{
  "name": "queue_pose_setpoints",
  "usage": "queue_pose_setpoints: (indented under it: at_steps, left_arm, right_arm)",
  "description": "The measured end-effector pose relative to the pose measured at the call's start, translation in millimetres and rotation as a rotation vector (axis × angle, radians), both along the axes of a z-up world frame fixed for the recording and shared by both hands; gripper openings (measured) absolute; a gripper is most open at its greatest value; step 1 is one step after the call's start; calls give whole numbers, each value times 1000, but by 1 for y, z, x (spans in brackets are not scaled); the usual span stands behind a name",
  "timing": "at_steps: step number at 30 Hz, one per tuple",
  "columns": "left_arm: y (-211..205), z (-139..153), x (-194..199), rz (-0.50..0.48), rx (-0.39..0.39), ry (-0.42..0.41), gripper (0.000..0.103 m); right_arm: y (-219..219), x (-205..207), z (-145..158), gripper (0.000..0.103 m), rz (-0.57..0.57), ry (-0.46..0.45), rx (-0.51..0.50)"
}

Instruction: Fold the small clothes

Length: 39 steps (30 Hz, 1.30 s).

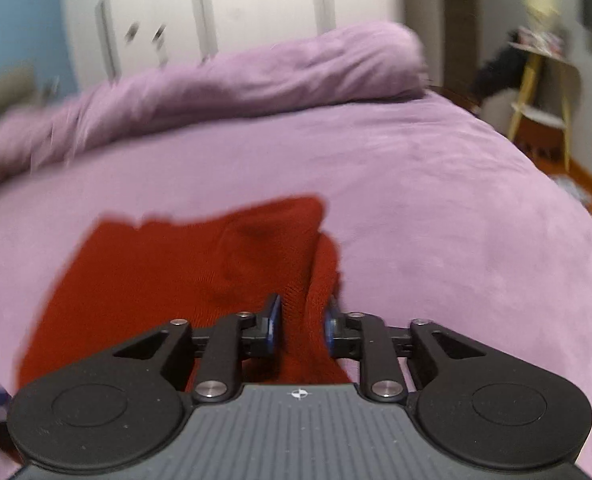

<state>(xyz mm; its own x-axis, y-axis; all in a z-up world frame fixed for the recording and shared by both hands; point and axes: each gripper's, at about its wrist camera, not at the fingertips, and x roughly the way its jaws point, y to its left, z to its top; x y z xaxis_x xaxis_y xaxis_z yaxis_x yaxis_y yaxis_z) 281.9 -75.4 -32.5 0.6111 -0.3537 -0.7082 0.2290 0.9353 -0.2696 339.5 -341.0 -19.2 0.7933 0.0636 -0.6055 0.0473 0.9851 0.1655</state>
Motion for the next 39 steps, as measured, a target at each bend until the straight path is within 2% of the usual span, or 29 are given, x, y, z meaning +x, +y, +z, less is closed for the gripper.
queue_pose_setpoints:
  at_steps: [2, 7, 12, 13, 15, 18, 19, 21, 22, 23, 24, 27, 30, 32, 34, 36, 38, 39]
  left_arm:
    - [0, -5, -8, -18, 10, 0, 69]
    - [-13, -16, -17, -69, 61, 16, 68]
    - [-22, -19, -5, 33, 128, -12, 65]
    - [-19, -18, -3, 61, 106, -11, 65]
    - [-10, -14, -1, 118, 32, -4, 65]
    - [10, -11, -5, 231, -40, -23, 60]
    - [18, -11, -7, 265, -60, -27, 58]
    - [32, -13, -9, 314, -104, -15, 58]
    - [37, -16, -8, 325, -124, 5, 59]
    - [40, -19, -8, 321, -133, 24, 59]
    - [40, -22, -8, 314, -133, 41, 59]
    - [35, -25, -11, 292, -100, 40, 59]
    - [36, -25, -10, 294, -94, 50, 61]
    - [35, -24, -9, 295, -91, 55, 62]
    - [33, -23, -10, 290, -66, 52, 63]
    - [32, -24, -10, 290, -53, 56, 65]
    - [32, -24, -10, 290, -46, 64, 66]
    - [32, -25, -9, 289, -42, 68, 66]
  right_arm:
    - [-19, -22, 5, 34, -44, -20, 94]
    - [-50, -77, -12, 36, -111, 62, 319]
    - [-48, -95, -33, 36, -98, 85, 528]
    - [-45, -91, -34, 35, -100, 84, 542]
    - [-37, -84, -31, 18, -112, 75, 520]
    - [-25, -82, -16, 11, -106, 33, 486]
    - [-27, -82, -16, 10, -101, 24, 556]
    - [-39, -81, -30, 9, -74, 22, 867]
    - [-44, -81, -40, 9, -79, 24, 983]
    - [-45, -82, -46, 9, -93, 40, 1008]
    - [-44, -81, -50, 9, -117, 65, 956]
    - [-25, -79, -50, 9, -115, 131, 638]
    - [-9, -82, -38, 9, -66, 109, 478]
    - [-7, -80, -32, 14, -53, 101, 464]
    - [-13, -76, -33, 19, -58, 113, 531]
    - [-17, -76, -37, 19, -74, 120, 583]
    - [-20, -83, -41, 17, -72, 117, 564]
    - [-17, -83, -41, 16, -69, 118, 519]
